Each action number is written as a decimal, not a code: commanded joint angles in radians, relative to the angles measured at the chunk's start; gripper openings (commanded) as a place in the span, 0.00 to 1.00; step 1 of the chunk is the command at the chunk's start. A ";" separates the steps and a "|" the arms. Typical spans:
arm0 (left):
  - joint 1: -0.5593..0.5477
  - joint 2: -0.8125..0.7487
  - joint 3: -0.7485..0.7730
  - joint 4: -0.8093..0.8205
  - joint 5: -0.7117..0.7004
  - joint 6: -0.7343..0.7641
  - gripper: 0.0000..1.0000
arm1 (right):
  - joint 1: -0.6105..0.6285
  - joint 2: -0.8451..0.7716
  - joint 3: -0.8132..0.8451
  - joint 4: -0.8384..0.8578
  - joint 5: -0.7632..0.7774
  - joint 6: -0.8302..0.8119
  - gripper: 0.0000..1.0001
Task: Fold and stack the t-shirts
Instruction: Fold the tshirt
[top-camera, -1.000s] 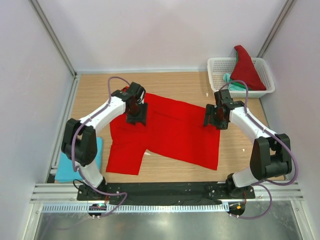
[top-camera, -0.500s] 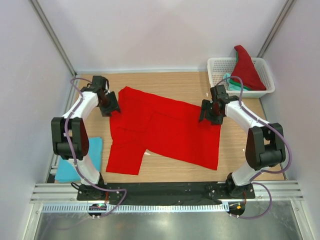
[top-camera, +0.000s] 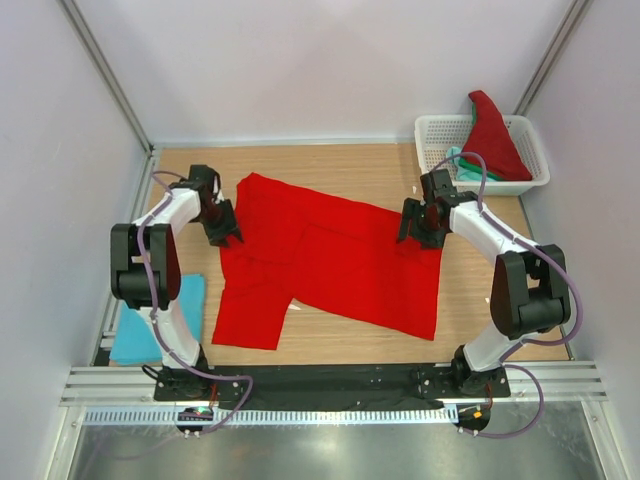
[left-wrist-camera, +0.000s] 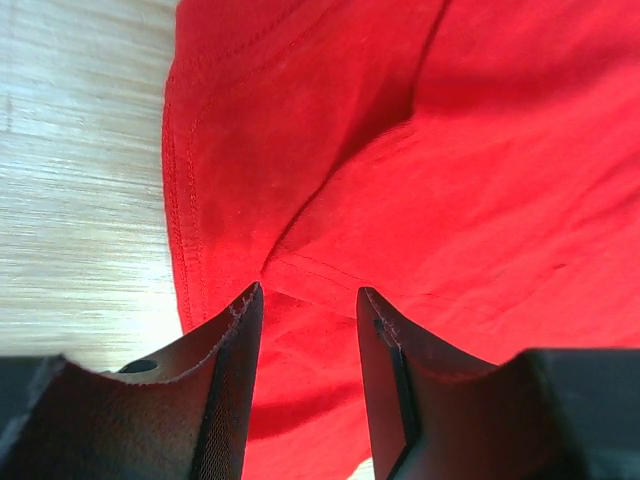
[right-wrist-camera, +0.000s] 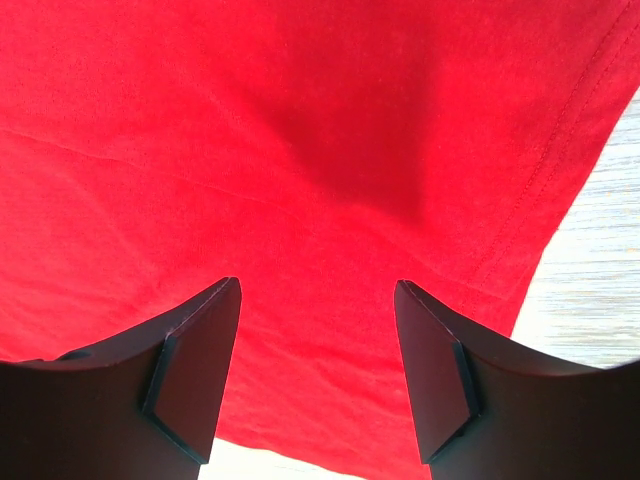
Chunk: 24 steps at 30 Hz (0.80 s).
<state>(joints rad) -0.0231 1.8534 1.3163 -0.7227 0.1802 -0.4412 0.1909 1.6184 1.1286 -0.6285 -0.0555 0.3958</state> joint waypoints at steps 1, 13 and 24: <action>0.006 0.026 -0.015 0.034 0.012 -0.010 0.44 | 0.005 -0.034 0.002 0.015 -0.009 0.003 0.69; 0.003 0.089 0.008 0.052 0.031 -0.024 0.36 | 0.007 -0.034 0.002 0.004 -0.018 -0.012 0.69; 0.005 0.053 0.029 0.023 0.002 -0.022 0.27 | 0.004 -0.031 -0.003 0.013 -0.021 -0.012 0.69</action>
<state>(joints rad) -0.0219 1.9293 1.3067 -0.6971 0.1848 -0.4641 0.1909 1.6184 1.1275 -0.6289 -0.0673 0.3946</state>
